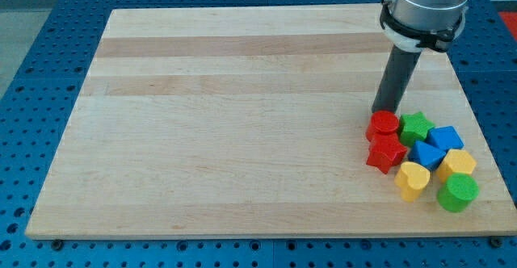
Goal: Move the green circle to the group of blocks
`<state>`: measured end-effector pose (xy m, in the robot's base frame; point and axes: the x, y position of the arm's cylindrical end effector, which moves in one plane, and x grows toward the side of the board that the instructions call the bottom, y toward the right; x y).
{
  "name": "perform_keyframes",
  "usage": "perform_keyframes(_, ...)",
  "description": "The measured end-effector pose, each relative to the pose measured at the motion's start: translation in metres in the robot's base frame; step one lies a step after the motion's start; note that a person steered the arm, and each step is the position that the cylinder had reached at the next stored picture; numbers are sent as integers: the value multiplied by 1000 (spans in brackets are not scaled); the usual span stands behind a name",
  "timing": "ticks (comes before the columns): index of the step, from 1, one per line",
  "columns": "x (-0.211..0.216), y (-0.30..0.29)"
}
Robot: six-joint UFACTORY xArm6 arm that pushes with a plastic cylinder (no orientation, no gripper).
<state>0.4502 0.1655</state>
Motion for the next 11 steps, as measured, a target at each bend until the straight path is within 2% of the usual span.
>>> perform_keyframes(3,-16,-7)
perform_keyframes(4,-15,-50)
perform_keyframes(5,-2,-100)
perform_keyframes(6,40,-119)
perform_keyframes(8,148,-72)
perform_keyframes(9,169,-42)
perform_keyframes(10,168,-24)
perform_keyframes(11,168,31)
